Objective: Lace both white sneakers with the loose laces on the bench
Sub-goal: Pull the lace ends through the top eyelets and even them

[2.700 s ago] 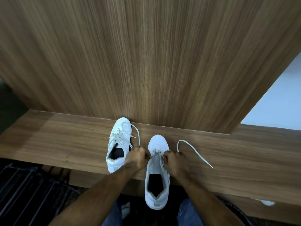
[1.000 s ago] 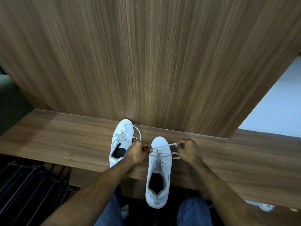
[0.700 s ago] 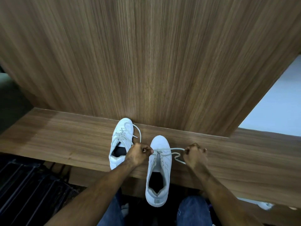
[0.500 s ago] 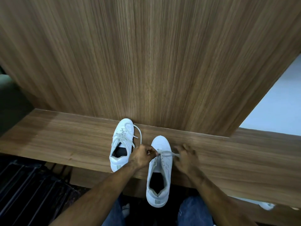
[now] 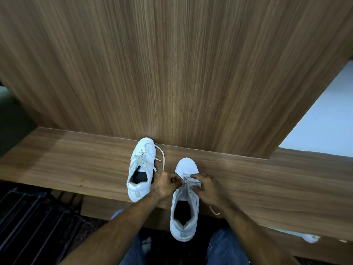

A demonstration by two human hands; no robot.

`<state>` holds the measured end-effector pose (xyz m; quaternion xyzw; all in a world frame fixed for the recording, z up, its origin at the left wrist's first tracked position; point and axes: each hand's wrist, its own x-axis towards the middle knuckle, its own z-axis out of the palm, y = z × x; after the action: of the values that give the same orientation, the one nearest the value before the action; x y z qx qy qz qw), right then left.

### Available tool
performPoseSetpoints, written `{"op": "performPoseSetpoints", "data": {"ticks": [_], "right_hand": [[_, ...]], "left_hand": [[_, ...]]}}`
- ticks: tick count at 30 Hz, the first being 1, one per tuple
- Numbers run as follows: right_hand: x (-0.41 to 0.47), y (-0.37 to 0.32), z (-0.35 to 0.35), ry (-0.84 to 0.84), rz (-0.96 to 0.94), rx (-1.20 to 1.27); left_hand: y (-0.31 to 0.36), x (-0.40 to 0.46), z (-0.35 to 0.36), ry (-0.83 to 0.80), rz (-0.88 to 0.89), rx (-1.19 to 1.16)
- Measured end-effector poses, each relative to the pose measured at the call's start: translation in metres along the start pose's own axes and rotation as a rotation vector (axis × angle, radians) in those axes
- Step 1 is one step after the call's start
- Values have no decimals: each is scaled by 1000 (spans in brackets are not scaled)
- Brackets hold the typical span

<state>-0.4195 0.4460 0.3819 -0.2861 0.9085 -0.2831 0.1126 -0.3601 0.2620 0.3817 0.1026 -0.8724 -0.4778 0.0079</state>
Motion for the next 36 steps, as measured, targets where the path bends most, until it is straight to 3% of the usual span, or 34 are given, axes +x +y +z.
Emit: {"op": "performPoseSetpoints", "data": {"ticks": [5, 10, 19, 26, 29, 33, 36], "right_hand": [[4, -14, 12, 16, -5, 9], [8, -13, 18, 61, 90, 64], [10, -20, 22, 21, 114, -74], [15, -31, 30, -6, 142, -184], [14, -33, 33, 3, 162, -173], [15, -32, 35, 4, 182, -141], [14, -32, 37, 2, 193, -130]], "left_hand": [[-1, -4, 10, 22, 4, 3], [-3, -11, 11, -30, -166, 124], [-11, -11, 6, -16, -309, -78], [-10, -9, 9, 8, -342, -108], [-9, -9, 9, 25, -363, -133], [-6, -7, 12, 25, -534, -373], [-5, 3, 15, 22, -511, -309]]}}
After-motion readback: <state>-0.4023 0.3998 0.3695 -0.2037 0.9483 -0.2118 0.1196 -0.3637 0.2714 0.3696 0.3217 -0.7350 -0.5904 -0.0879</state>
